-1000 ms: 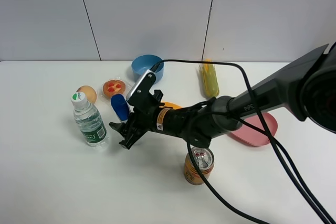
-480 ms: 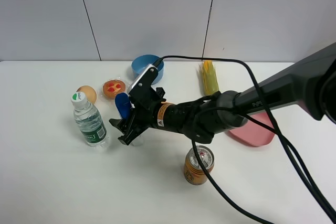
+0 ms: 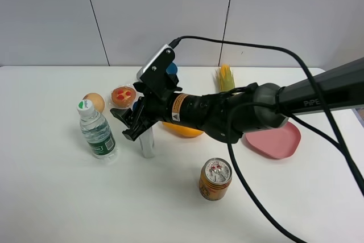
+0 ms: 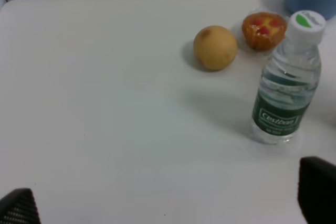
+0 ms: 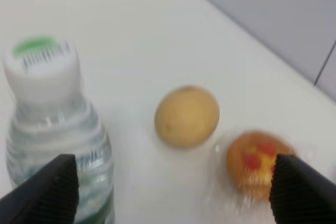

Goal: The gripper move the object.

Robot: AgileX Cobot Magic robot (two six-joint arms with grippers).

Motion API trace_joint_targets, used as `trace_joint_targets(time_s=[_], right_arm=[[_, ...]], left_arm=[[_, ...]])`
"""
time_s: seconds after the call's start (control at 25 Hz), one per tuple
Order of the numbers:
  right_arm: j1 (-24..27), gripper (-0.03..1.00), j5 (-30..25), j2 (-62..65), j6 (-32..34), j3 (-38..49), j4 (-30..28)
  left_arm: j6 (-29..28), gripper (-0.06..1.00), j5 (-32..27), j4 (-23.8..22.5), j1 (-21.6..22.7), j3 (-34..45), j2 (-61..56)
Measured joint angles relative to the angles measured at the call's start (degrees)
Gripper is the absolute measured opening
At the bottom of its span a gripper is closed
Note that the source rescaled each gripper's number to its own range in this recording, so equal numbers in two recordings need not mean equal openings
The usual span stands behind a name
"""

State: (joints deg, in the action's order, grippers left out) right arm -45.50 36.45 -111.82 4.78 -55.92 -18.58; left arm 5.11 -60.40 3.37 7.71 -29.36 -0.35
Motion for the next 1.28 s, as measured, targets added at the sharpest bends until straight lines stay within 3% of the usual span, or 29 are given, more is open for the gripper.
trace_joint_targets(time_s=[0.28,0.4,0.56,0.6,0.8,0.92,0.96,1.12,1.28], right_arm=[[0.0,0.58,-1.0,7.0,0.5,0.0,-0.6],[0.0,0.58,-7.9,13.5,0.5,0.0,-0.6],[0.0,0.58,-21.1,21.3,0.5,0.0,2.0],[0.0,0.58,-21.1,21.3,0.5,0.0,2.0],[0.0,0.58,-40.3,30.0,-0.2,-0.1,9.3],[0.0,0.58,-48.2,34.3,-4.8,-0.1,14.1],[0.3,0.58,-51.3,36.6,-9.8,-0.1,17.3],[3.0,0.58,-54.4,39.6,-17.8,-0.1,23.8],[9.9,0.58,-54.7,40.8,-20.1,-0.1,26.1]], left_arm=[[0.0,1.00,0.0,0.0,0.0,0.0,0.0],[0.0,1.00,0.0,0.0,0.0,0.0,0.0],[0.0,1.00,0.0,0.0,0.0,0.0,0.0],[0.0,1.00,0.0,0.0,0.0,0.0,0.0],[0.0,1.00,0.0,0.0,0.0,0.0,0.0],[0.0,1.00,0.0,0.0,0.0,0.0,0.0],[0.0,1.00,0.0,0.0,0.0,0.0,0.0],[0.0,1.00,0.0,0.0,0.0,0.0,0.0],[0.0,1.00,0.0,0.0,0.0,0.0,0.0]])
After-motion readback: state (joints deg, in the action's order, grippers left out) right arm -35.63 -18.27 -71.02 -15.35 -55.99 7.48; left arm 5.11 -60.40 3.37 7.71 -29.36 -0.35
